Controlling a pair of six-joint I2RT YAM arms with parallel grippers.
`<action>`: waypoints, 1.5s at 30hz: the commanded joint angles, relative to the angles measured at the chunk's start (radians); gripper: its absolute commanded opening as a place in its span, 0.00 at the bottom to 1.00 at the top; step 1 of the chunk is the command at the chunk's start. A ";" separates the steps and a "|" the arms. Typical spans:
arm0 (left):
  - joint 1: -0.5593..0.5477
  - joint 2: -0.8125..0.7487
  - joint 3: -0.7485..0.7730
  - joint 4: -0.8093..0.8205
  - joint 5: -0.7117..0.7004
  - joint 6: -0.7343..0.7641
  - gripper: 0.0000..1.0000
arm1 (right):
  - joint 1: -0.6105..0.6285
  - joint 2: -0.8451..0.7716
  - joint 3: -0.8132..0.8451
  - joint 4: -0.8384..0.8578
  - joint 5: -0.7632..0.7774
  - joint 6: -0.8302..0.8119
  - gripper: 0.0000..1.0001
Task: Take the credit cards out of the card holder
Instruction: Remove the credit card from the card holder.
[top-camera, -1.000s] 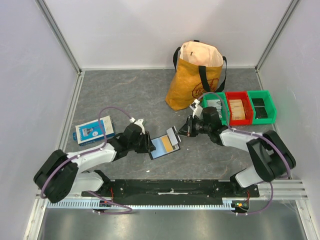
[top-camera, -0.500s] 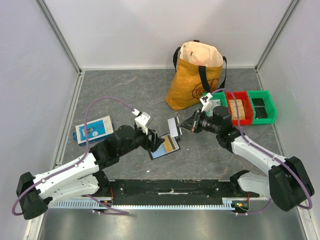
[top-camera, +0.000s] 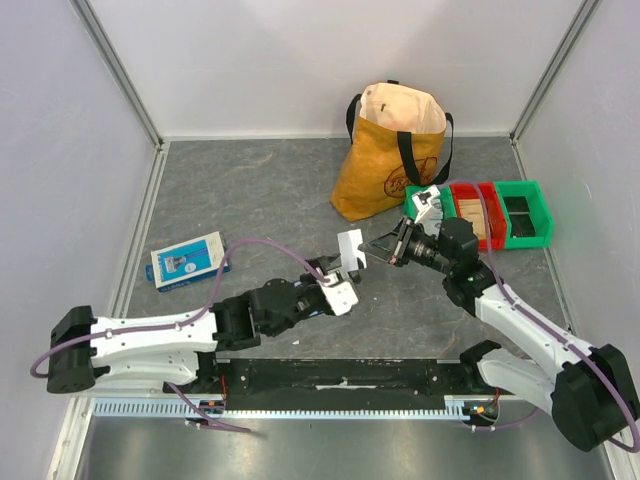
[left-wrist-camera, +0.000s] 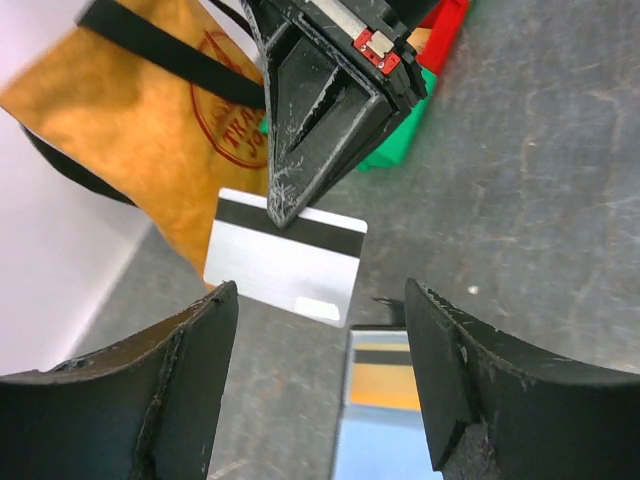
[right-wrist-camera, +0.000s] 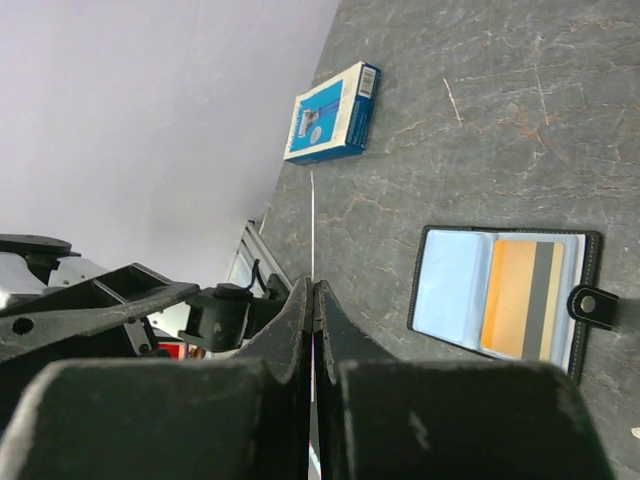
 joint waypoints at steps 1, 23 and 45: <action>-0.046 0.064 -0.029 0.268 -0.134 0.319 0.73 | 0.002 -0.051 -0.011 0.008 -0.002 0.037 0.00; -0.060 0.429 0.007 0.645 -0.358 0.570 0.54 | 0.000 -0.126 -0.014 -0.003 0.004 0.084 0.00; 0.026 0.230 0.073 0.261 -0.346 -0.229 0.02 | 0.002 -0.259 -0.117 0.238 0.197 0.015 0.73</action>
